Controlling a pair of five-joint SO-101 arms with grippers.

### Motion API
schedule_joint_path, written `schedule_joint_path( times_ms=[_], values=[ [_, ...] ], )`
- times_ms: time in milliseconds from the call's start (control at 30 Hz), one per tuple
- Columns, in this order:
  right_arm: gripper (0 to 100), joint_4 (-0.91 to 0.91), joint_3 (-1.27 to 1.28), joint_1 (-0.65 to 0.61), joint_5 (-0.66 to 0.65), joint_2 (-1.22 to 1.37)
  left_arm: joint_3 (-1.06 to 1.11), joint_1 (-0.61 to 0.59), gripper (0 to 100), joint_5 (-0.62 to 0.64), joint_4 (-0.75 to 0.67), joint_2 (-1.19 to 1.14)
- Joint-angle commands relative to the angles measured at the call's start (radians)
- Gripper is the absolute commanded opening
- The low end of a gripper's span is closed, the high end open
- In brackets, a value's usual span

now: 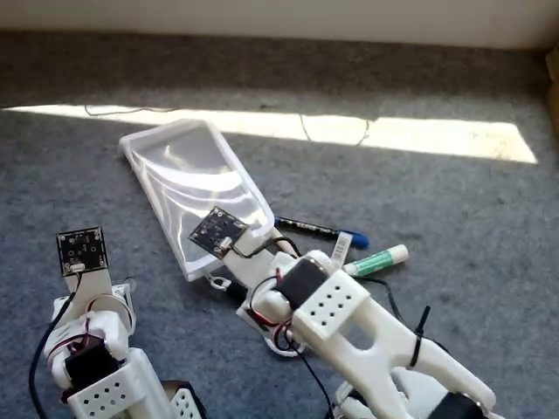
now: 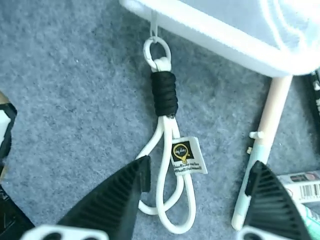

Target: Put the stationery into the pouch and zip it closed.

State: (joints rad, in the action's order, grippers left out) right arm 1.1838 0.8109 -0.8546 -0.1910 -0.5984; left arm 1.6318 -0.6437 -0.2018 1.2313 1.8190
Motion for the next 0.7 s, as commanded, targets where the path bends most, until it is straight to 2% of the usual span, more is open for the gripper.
schedule_joint_path(
  times_ms=[0, 300, 467, 667],
  values=[
    [28.5, -0.105, -0.088, -0.048, 0.012, 0.136, -0.007, -0.004, 24, -0.009, -0.018, 0.005],
    [28.3, -0.191, -0.150, -0.071, 0.015, 0.332, -0.007, -0.004, 23, -0.009, -0.018, 0.005],
    [21.7, -0.255, -0.150, -0.111, 0.015, 0.389, -0.007, -0.004, 23, -0.009, -0.018, 0.005],
    [21.4, -0.297, -0.150, -0.108, 0.015, 0.446, -0.005, -0.004, 23, -0.009, -0.018, 0.005]
  ],
)
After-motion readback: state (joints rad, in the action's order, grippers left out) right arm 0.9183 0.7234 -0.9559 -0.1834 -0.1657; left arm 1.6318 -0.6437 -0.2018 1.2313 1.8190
